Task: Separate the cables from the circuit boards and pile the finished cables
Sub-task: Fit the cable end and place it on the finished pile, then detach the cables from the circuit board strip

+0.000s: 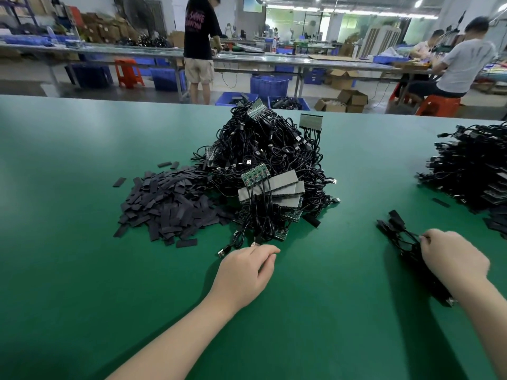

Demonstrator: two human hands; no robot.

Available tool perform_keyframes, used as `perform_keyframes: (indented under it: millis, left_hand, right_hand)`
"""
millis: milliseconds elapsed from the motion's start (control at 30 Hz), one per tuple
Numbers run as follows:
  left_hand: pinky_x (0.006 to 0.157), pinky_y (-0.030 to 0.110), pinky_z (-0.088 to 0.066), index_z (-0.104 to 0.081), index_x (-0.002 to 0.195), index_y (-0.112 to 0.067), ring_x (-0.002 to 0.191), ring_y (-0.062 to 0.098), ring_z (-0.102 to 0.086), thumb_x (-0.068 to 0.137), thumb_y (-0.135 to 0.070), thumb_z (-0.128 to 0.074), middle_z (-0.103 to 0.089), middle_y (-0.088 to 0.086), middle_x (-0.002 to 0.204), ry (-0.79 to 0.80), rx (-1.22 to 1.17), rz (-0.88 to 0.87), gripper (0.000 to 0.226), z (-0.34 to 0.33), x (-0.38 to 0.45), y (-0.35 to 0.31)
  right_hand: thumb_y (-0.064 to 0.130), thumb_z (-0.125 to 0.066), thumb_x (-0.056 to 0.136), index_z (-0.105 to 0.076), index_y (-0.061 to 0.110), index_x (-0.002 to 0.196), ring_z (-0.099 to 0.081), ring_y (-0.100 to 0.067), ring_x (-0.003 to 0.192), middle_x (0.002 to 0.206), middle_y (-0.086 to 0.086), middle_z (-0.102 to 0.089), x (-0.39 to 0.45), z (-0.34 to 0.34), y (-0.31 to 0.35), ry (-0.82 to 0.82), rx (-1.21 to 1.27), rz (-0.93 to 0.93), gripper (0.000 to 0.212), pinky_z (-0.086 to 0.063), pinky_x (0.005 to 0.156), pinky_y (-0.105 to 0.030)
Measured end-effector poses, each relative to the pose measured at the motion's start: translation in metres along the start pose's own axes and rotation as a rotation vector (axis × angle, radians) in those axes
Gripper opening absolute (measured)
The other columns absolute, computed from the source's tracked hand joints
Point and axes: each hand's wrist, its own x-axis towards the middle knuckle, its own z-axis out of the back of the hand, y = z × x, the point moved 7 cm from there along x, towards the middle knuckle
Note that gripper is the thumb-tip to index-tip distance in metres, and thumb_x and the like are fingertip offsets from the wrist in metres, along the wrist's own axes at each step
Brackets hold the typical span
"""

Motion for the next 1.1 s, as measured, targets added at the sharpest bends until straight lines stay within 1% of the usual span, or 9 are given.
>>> perform_keyframes:
  millis: [67,133,233,400,500,633,833,1000,1100]
  left_hand:
    - [0.067,0.029,-0.053,-0.071,0.106,-0.018,0.072,0.008,-0.066,0.095,-0.022,-0.052,-0.072,-0.011,0.082,-0.003,0.004,-0.004,0.022,0.000,0.000,-0.001]
    - [0.065,0.028,-0.053,-0.072,0.105,-0.018,0.070,0.007,-0.065,0.095,-0.022,-0.053,-0.071,-0.011,0.081,-0.008,0.006,-0.006,0.022,0.002,0.000,-0.001]
    - [0.064,0.026,-0.052,-0.072,0.104,-0.019,0.068,0.006,-0.064,0.094,-0.020,-0.054,-0.071,-0.012,0.078,-0.036,0.016,0.003,0.020,0.004,0.001,-0.001]
    - [0.065,0.026,-0.052,-0.072,0.102,-0.020,0.072,0.006,-0.065,0.092,-0.021,-0.056,-0.071,-0.012,0.081,-0.092,0.006,0.046,0.019,0.009,0.000,0.000]
    - [0.068,0.028,-0.053,-0.072,0.103,-0.019,0.077,0.008,-0.066,0.091,-0.021,-0.057,-0.072,-0.011,0.086,-0.098,0.001,0.048,0.019,0.011,0.000,0.002]
    - [0.066,0.028,-0.052,-0.072,0.101,-0.016,0.075,0.012,-0.065,0.089,-0.022,-0.059,-0.070,-0.009,0.082,-0.111,-0.009,0.049,0.018,0.012,-0.001,0.003]
    - [0.063,0.027,-0.050,-0.071,0.093,-0.015,0.070,0.017,-0.063,0.090,-0.024,-0.053,-0.068,-0.005,0.077,-0.118,0.005,0.030,0.020,0.011,0.001,0.002]
    - [0.068,0.031,-0.050,-0.068,0.087,-0.015,0.076,0.012,-0.062,0.096,-0.027,-0.044,-0.067,-0.009,0.080,-0.141,-0.117,0.044,0.029,0.012,0.000,0.007]
    - [0.056,0.028,-0.044,-0.057,0.075,-0.018,0.056,0.003,-0.047,0.097,-0.024,-0.041,-0.048,-0.017,0.061,-0.266,-0.261,0.107,0.028,0.026,0.001,0.018]
  right_hand:
    - [0.033,-0.042,0.104,-0.068,0.014,0.112,-0.060,-0.035,0.088,0.099,-0.015,-0.061,-0.003,0.000,0.003,-0.009,-0.056,0.007,0.033,-0.043,0.068,-0.034]
    - [0.033,-0.052,0.100,-0.069,0.011,0.114,-0.060,-0.039,0.091,0.097,-0.018,-0.061,-0.007,0.015,0.019,-0.122,-0.094,0.069,0.031,-0.039,0.066,-0.035]
    - [0.027,-0.064,0.094,-0.069,0.008,0.118,-0.060,-0.044,0.093,0.101,-0.024,-0.063,-0.018,0.043,0.068,-0.248,0.043,0.214,0.031,-0.044,0.069,-0.042]
    - [0.033,-0.061,0.095,-0.069,0.018,0.122,-0.063,-0.037,0.099,0.107,-0.013,-0.067,-0.055,0.077,0.192,-0.317,0.308,0.555,0.031,-0.050,0.079,-0.043]
    - [0.038,-0.057,0.096,-0.068,0.024,0.124,-0.061,-0.032,0.107,0.114,-0.006,-0.067,-0.069,0.080,0.258,-0.277,0.393,0.658,0.033,-0.048,0.087,-0.041]
    - [0.048,-0.049,0.099,-0.066,0.021,0.125,-0.050,-0.030,0.118,0.125,-0.005,-0.060,-0.061,0.060,0.311,-0.191,0.239,0.652,0.041,-0.039,0.094,-0.041]
    - [0.056,-0.047,0.098,-0.064,0.018,0.122,-0.042,-0.034,0.123,0.129,-0.011,-0.052,-0.036,0.034,0.326,-0.084,0.121,0.527,0.049,-0.034,0.100,-0.046]
    - [0.050,-0.060,0.093,-0.063,0.030,0.127,-0.041,-0.032,0.125,0.130,-0.005,-0.054,-0.031,0.035,0.329,-0.020,0.281,0.511,0.039,-0.032,0.099,-0.045]
    - [0.048,-0.066,0.090,-0.069,0.033,0.109,-0.048,-0.028,0.121,0.118,0.003,-0.063,-0.028,0.042,0.319,0.018,0.585,0.411,0.024,-0.031,0.096,-0.043]
